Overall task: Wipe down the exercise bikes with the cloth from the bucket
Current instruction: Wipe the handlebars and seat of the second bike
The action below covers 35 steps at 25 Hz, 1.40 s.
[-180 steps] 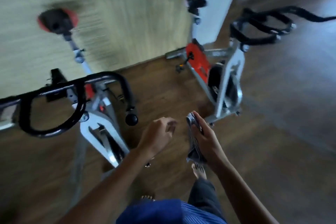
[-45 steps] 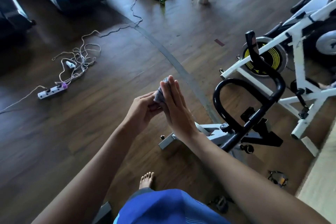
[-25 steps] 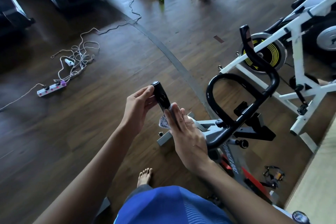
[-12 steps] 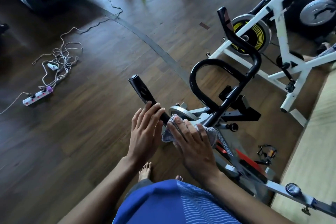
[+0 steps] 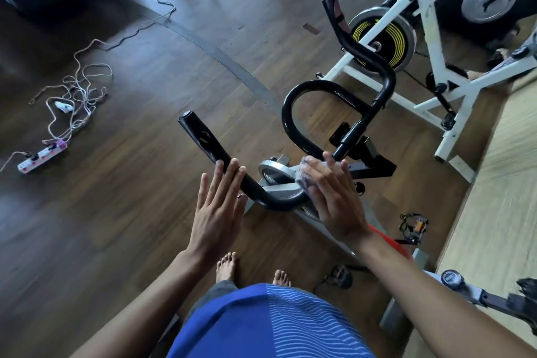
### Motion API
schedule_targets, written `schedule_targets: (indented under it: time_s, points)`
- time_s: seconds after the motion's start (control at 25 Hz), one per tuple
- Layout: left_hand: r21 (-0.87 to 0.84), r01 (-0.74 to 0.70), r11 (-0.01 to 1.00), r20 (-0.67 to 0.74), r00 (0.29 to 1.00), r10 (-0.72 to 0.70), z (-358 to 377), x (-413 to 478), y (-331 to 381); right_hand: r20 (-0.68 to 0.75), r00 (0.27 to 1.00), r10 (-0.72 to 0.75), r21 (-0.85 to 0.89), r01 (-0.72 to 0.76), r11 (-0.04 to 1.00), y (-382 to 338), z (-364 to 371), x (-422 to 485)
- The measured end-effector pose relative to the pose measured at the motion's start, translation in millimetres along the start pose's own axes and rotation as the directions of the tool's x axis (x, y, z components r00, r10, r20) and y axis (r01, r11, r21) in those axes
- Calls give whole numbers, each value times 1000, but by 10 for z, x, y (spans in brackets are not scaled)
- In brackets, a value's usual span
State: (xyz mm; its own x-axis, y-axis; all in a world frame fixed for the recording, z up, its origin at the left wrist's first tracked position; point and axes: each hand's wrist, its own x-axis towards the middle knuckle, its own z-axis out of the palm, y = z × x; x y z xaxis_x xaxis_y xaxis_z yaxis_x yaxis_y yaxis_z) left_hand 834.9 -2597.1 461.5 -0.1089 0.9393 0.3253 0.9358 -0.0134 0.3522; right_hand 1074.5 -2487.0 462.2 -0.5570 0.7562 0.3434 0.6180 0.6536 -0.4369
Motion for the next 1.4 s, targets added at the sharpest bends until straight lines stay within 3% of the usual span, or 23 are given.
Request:
schedule_targets:
  time_s: [0.08,0.24,0.4,0.52,0.68,0.84,1.0,1.2,1.4]
  points:
    - [-2,7,1000,-3,1000,-7,8,-12,10,-40,996,75,75,-72,995,-106,65,-79]
    - [-8,20,1000,-14,1000,-20,25,-18,34,13,998,-68,31,67,997,-21,37,-184]
    - [-9,15,1000,-6,1000,-15,23,-13,25,-4,998,65,79,-64,995,-31,-4,-103]
    - [-2,15,1000,-6,1000,-15,15,-13,45,23,998,-54,14,54,998,24,-25,-163]
    - [14,9,1000,5,1000,-9,-1,-17,35,17,999,30,53,-31,998,31,-43,-112]
    - [22,13,1000,10,1000,-13,13,-14,46,47,992,-121,-4,121,993,-89,-42,-250]
    - [21,27,999,14,1000,-27,10,-23,41,34,998,-47,13,46,999,-159,10,-231]
    - [15,36,999,16,999,-36,19,-25,56,71,978,-195,-57,199,978,-100,-11,-210]
    - [17,35,999,9,999,-35,28,-23,63,25,990,-138,-80,140,987,-277,174,-228]
